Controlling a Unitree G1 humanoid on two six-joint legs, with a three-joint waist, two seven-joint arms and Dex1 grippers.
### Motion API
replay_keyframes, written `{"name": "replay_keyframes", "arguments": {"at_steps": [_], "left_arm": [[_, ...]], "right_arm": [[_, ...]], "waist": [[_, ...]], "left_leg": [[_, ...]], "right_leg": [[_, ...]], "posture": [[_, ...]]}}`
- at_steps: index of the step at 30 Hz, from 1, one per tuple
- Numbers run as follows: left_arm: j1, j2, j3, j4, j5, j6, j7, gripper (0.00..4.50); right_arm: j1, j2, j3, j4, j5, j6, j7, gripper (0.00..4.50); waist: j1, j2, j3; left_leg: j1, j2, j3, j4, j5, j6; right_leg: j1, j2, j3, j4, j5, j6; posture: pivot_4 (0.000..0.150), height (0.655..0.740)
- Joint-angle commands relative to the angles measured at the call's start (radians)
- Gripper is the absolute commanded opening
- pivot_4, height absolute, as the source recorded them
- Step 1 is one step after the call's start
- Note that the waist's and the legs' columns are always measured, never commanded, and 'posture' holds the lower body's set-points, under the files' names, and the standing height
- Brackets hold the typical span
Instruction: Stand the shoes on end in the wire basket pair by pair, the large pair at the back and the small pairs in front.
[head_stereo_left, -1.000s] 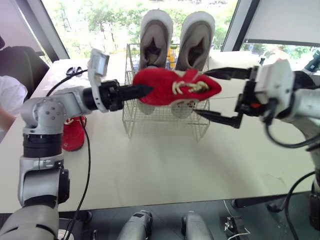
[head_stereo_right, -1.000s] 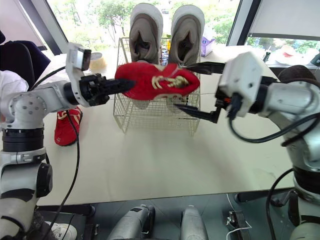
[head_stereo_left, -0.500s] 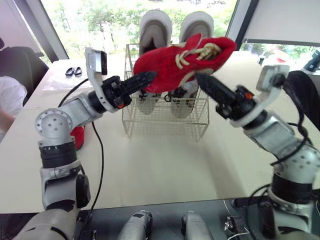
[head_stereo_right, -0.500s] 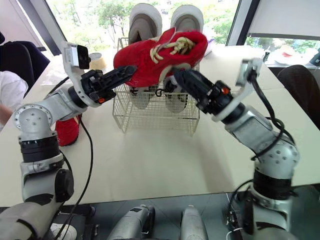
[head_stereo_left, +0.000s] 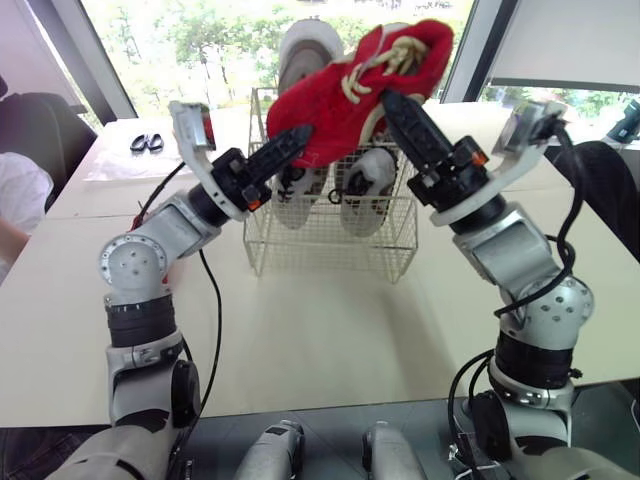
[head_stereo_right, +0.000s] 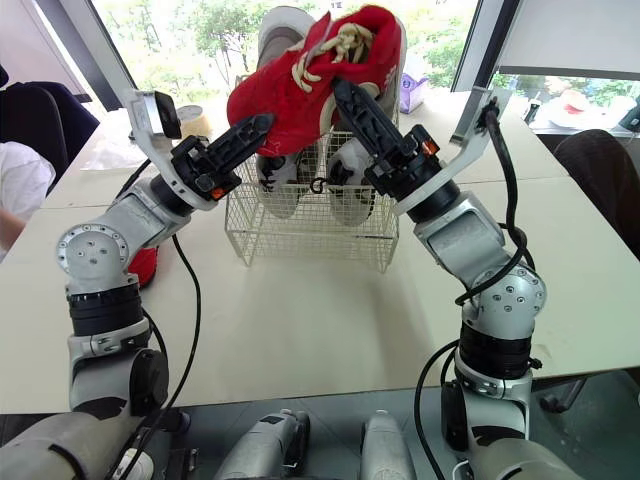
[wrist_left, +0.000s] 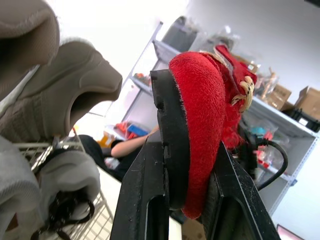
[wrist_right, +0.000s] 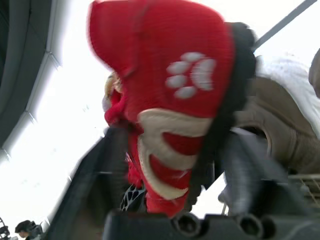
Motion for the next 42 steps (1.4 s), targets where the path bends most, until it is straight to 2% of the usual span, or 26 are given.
{"name": "replay_keyframes", "arguments": {"at_steps": [1, 2, 3, 4, 7, 9, 11, 14, 18, 25, 35, 37, 39, 42], "left_arm": [[0.003, 0.016, -0.033, -0.021, -0.015, 0.036, 0.028, 0.7], [0.002, 0.02, -0.032, -0.016, -0.021, 0.046, 0.039, 1.27], [0.002, 0.029, -0.031, -0.014, -0.026, 0.054, 0.042, 1.68], [0.003, 0.039, -0.03, -0.017, -0.027, 0.059, 0.037, 2.08], [0.019, 0.123, -0.036, -0.047, -0.011, 0.08, -0.015, 3.69], [0.038, 0.21, -0.042, -0.054, 0.015, 0.091, -0.072, 4.47], [0.051, 0.274, -0.046, -0.049, 0.039, 0.088, -0.117, 4.47], [0.062, 0.337, -0.045, -0.03, 0.073, 0.07, -0.157, 4.47], [0.076, 0.368, -0.036, -0.032, 0.095, 0.06, -0.172, 4.47], [0.135, 0.384, -0.02, -0.07, 0.107, 0.062, -0.159, 4.47], [0.176, 0.394, -0.029, -0.085, 0.13, 0.052, -0.157, 4.47], [0.185, 0.402, -0.029, -0.09, 0.135, 0.06, -0.154, 4.5], [0.208, 0.426, -0.029, -0.107, 0.146, 0.071, -0.152, 4.5], [0.243, 0.472, -0.003, -0.128, 0.144, 0.091, -0.135, 4.5]], "right_arm": [[-0.053, -0.004, 0.01, -0.038, 0.013, -0.01, 0.008, 0.65], [-0.059, -0.011, 0.008, -0.036, 0.016, -0.007, 0.007, 0.3], [-0.065, -0.022, 0.006, -0.034, 0.017, -0.001, 0.006, 0.18], [-0.072, -0.042, 0.004, -0.029, 0.014, 0.01, 0.009, 0.18], [-0.102, -0.192, -0.03, 0.025, -0.014, 0.075, 0.115, 0.18], [-0.101, -0.358, -0.018, 0.087, -0.126, 0.108, 0.297, 0.18], [-0.087, -0.482, 0.011, 0.13, -0.231, 0.108, 0.47, 0.18], [-0.047, -0.588, 0.072, 0.177, -0.397, 0.036, 0.692, 0.18], [0.006, -0.604, 0.133, 0.247, -0.599, -0.113, 0.862, 0.18], [0.039, -0.506, 0.172, 0.363, -0.81, -0.306, 0.948, 0.18], [0.125, -0.447, 0.172, 0.344, -0.854, -0.274, 0.976, 0.18], [0.142, -0.448, 0.162, 0.33, -0.857, -0.268, 0.969, 1.19], [0.16, -0.459, 0.139, 0.3, -0.861, -0.264, 0.954, 1.98], [0.195, -0.497, 0.094, 0.233, -0.85, -0.23, 0.939, 3.54]], "waist": [[0.0, 0.0, 0.0], [0.0, 0.0, 0.0], [0.0, 0.0, 0.0], [0.0, 0.0, 0.0], [-0.001, 0.0, 0.0], [-0.001, 0.0, 0.0], [0.001, 0.0, 0.0], [0.0, 0.0, 0.0], [-0.001, 0.0, 0.0], [0.0, 0.0, 0.0], [0.003, 0.0, 0.0], [0.003, 0.0, 0.0], [0.003, 0.0, 0.0], [0.003, 0.0, 0.0]], "left_leg": [[0.0, 0.0, 0.0, 0.0, 0.0, 0.0], [0.0, 0.0, 0.0, 0.0, 0.0, 0.0], [0.0, 0.0, 0.0, 0.0, 0.0, 0.0], [0.0, 0.0, 0.0, 0.0, 0.0, 0.001], [0.0, 0.0, 0.0, 0.0, 0.0, 0.001], [0.0, 0.0, 0.0, -0.001, -0.001, 0.001], [0.0, 0.0, 0.001, -0.002, -0.002, 0.004], [0.001, 0.001, 0.001, -0.002, -0.002, 0.004], [0.001, 0.001, 0.001, -0.002, -0.003, 0.004], [0.001, 0.001, 0.002, -0.002, -0.001, 0.002], [0.001, 0.0, 0.001, -0.002, 0.0, 0.001], [0.001, 0.0, 0.001, -0.002, 0.0, 0.0], [0.001, 0.0, 0.001, -0.002, 0.0, 0.001], [0.001, 0.0, 0.001, -0.003, -0.001, 0.001]], "right_leg": [[0.0, 0.0, 0.0, 0.0, 0.0, 0.0], [0.0, 0.0, 0.0, 0.0, 0.0, 0.0], [0.0, 0.0, 0.0, 0.0, 0.0, 0.0], [0.0, 0.0, 0.0, 0.0, 0.0, 0.0], [-0.001, 0.0, 0.0, 0.0, 0.0, 0.0], [-0.001, 0.0, 0.0, 0.0, 0.0, 0.0], [0.0, 0.001, 0.0, -0.001, 0.0, 0.0], [0.001, 0.002, 0.0, -0.002, 0.0, 0.0], [0.001, 0.002, 0.0, -0.002, 0.0, 0.0], [-0.001, 0.0, 0.001, -0.001, 0.0, 0.0], [-0.001, -0.001, 0.001, -0.001, 0.0, 0.0], [-0.001, -0.001, 0.001, -0.001, 0.0, 0.0], [0.0, -0.001, 0.001, -0.002, 0.0, 0.0], [-0.001, -0.001, 0.001, -0.001, 0.0, 0.0]], "posture": [[0.15, 0.74], [0.15, 0.74], [0.15, 0.74], [0.15, 0.74], [0.15, 0.74], [0.15, 0.74], [0.15, 0.74], [0.15, 0.74], [0.15, 0.74], [0.15, 0.74], [0.15, 0.74], [0.15, 0.74], [0.15, 0.74], [0.15, 0.74]]}}
